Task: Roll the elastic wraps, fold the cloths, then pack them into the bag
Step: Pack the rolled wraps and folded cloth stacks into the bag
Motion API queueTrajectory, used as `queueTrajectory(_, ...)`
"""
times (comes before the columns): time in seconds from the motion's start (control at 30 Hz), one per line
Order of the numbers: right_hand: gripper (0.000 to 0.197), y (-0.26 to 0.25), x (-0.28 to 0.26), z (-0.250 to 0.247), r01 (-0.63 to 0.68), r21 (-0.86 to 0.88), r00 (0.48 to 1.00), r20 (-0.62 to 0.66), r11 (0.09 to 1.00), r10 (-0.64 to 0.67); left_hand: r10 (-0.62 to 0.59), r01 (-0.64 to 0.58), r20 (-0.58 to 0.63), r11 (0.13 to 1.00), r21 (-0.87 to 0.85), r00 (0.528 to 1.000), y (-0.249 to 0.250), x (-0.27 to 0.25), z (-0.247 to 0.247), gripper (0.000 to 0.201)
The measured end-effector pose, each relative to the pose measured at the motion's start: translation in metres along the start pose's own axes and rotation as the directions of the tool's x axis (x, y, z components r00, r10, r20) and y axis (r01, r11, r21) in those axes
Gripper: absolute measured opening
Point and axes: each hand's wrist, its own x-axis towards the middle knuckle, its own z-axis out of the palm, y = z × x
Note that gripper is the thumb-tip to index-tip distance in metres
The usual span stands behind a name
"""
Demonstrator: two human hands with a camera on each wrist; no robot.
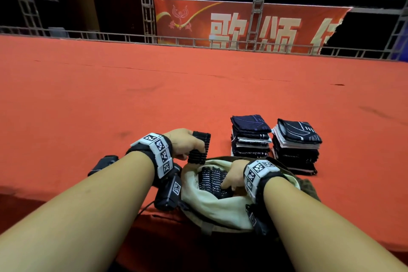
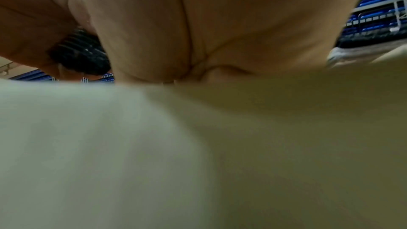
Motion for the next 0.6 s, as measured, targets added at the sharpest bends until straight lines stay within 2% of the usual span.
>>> queueTrajectory(0.07,0.024,0.006,-0.001,-0.006,-0.007,0.077,1.000,-0.010,0.997,0.008,0.025,-0.023,0.045,0.999,-0.039,0.999,0.006,0.001,0.004,0.019)
queueTrajectory(0.13,0.022,0.016,-0.003,-0.011,-0.018,0.263,1.000,0.025,0.965,0.012,0.043,-0.041,0.056,0.999,-0.035,0.997,0.012,0.002,0.010,0.025)
queueTrajectory(0.23,0.022,0.025,-0.012,-0.028,0.001,0.334,0.999,-0.043,0.942,0.014,0.076,-0.074,0.055,0.997,-0.032,0.996,0.016,0.006,0.023,0.032)
queueTrajectory(0.33,0.011,0.030,-0.023,-0.041,0.066,0.577,0.997,-0.077,0.814,-0.027,0.104,-0.103,0.121,0.995,-0.017,0.987,0.021,0.008,0.038,0.029)
queueTrajectory(0.4,0.016,0.035,-0.025,-0.040,0.129,0.692,0.992,-0.091,0.711,-0.092,0.118,-0.114,0.117,0.993,-0.042,0.986,0.025,0.008,0.048,0.026)
queueTrajectory(0.5,0.027,0.044,-0.025,-0.036,0.212,0.718,0.977,-0.150,0.663,-0.149,0.143,-0.137,0.104,0.989,-0.064,0.984,0.031,0.008,0.064,0.026)
queueTrajectory(0.6,0.024,0.050,-0.028,-0.036,0.250,0.710,0.968,-0.187,0.658,-0.167,0.149,-0.133,0.136,0.984,-0.121,0.979,0.034,0.005,0.073,0.025)
